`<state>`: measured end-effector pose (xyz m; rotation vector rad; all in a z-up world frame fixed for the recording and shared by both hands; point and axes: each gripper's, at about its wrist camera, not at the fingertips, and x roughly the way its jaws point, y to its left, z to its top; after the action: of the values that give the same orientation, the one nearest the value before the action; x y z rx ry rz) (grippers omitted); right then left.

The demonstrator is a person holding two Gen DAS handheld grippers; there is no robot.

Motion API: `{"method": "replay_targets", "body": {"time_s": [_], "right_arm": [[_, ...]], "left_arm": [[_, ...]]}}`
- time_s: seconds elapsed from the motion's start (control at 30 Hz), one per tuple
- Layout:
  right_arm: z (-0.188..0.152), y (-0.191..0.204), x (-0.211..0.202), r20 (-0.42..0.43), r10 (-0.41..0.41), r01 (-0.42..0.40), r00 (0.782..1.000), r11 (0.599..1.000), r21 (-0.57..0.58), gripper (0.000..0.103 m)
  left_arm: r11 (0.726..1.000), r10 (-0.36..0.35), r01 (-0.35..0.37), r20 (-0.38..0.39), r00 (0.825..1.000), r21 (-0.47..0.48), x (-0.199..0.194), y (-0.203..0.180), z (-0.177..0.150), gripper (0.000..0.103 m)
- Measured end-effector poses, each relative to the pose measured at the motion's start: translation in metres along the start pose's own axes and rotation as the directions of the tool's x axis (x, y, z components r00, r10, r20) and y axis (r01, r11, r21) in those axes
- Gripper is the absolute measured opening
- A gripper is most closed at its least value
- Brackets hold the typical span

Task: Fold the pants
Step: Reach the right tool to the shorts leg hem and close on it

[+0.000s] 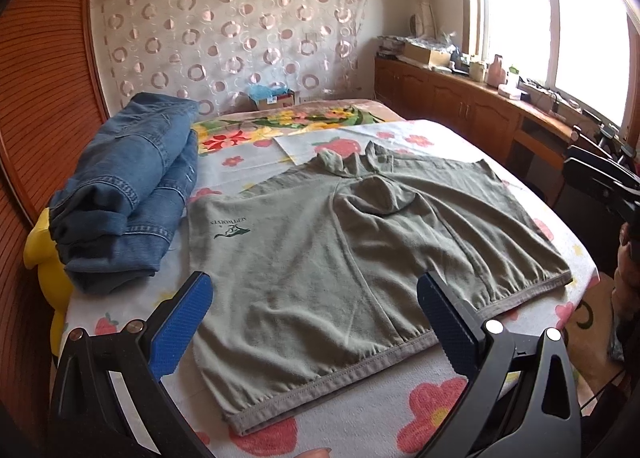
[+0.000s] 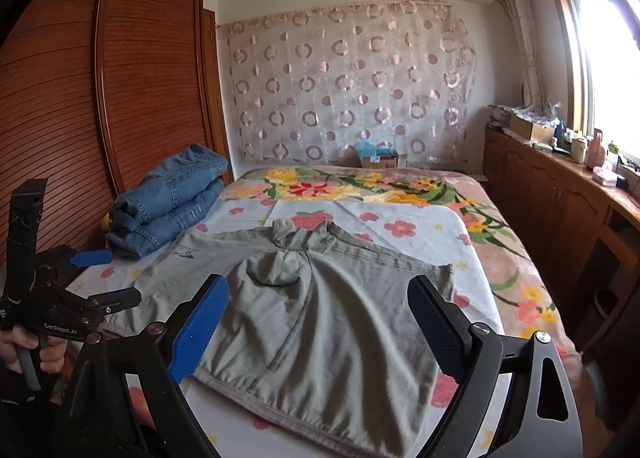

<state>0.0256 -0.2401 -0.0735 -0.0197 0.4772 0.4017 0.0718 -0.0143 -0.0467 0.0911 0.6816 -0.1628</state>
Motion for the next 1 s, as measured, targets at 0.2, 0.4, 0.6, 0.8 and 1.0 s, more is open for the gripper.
{"method": "replay_targets", "body": {"time_s": [0.2,0.4,0.6,0.8,1.0], "right_arm": [[0.004,-0.028,0.024,-0.098,-0.020,0.021,0.995,1.000,0.014,0.082],[0.020,-0.071,0.058,-0.207,-0.048,0.057,0.977,0.998,0.039,0.064],[0.036,-0.114,0.093,-0.309,-0.056,0.100,0.950,0.987,0.129,0.046],[0.051,-0.126,0.118,-0.384,-0.047,0.120,0.922,0.979,0.168,0.035],[0.061,-0.125,0.115,-0.391,-0.044,0.108,0.919,0.984,0.142,0.010]], "left_arm": [[1.000,-0.012,0.012,-0.028,1.000,0.016,0.015,0.001,-0.001,0.102],[1.000,-0.026,0.027,-0.075,0.997,0.003,0.033,0.008,-0.007,0.102],[0.999,-0.043,0.040,-0.123,0.991,-0.030,0.047,0.014,-0.020,0.102],[0.998,-0.049,0.043,-0.156,0.987,-0.042,0.055,0.019,-0.029,0.102],[0.998,-0.047,0.039,-0.165,0.985,-0.052,0.056,0.022,-0.032,0.102]]}}
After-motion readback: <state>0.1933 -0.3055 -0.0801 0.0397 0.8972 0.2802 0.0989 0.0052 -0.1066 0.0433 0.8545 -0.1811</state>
